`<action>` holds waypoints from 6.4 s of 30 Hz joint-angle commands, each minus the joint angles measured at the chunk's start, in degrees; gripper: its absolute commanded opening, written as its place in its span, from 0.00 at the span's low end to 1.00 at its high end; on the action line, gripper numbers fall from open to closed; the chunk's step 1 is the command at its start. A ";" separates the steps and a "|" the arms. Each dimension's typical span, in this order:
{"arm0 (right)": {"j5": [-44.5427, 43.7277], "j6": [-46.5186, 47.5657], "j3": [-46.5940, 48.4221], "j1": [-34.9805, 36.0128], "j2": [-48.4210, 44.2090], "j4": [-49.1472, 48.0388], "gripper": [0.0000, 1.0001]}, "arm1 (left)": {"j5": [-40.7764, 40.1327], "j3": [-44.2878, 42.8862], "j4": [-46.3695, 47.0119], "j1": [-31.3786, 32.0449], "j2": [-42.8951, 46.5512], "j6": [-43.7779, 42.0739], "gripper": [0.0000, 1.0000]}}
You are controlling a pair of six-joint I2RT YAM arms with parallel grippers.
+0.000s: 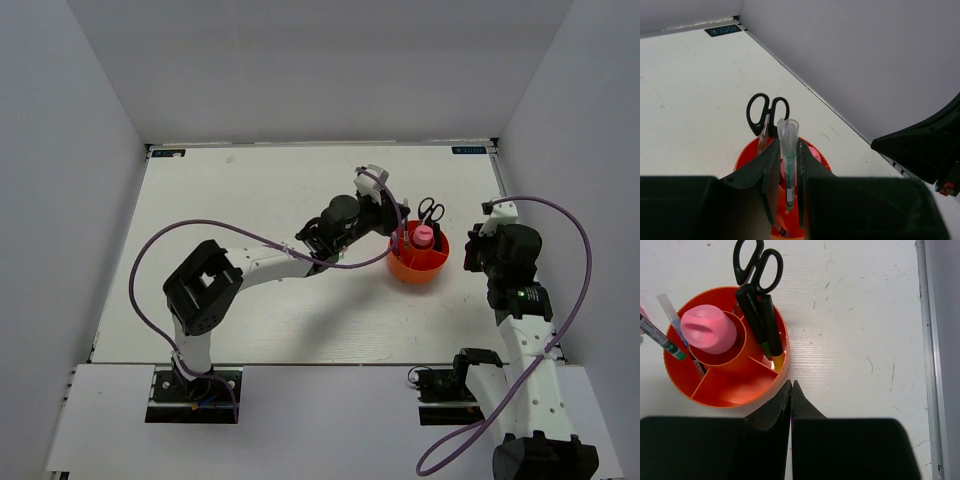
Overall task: Sort the stationery into containers
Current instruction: Place the pen in the storage box, then pick up the stationery from the center of the board, then place the stationery in the storage box.
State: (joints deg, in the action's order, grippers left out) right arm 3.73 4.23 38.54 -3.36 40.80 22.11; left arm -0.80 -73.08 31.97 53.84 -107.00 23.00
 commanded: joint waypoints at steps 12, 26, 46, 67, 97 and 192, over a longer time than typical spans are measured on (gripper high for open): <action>-0.65 -0.54 -0.40 -0.16 -0.81 -2.51 0.00 | -1.22 5.05 3.28 0.12 -1.02 1.96 0.05; -0.12 0.25 -0.49 -0.60 -1.16 -2.33 0.05 | -1.14 4.35 -0.58 1.35 -0.76 0.99 0.62; 43.82 12.65 34.87 5.70 29.04 18.93 0.38 | 3.69 14.79 -69.12 -13.13 47.12 -7.27 0.43; -7.85 1.66 78.70 41.41 84.61 29.75 0.52 | -0.08 37.39 -75.39 -24.84 72.28 -17.03 0.98; -5.57 2.80 79.58 40.80 95.87 26.85 0.56 | 8.80 39.33 -74.24 -31.78 73.34 -17.12 1.00; -50.22 -4.58 1.81 31.92 2.18 -20.61 0.00 | 17.23 39.33 -64.30 -23.70 63.94 -14.65 0.97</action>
State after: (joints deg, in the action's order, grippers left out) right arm -41.08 -3.31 41.95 29.19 42.85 9.52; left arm 17.02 -31.59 -30.48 29.85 -42.85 8.86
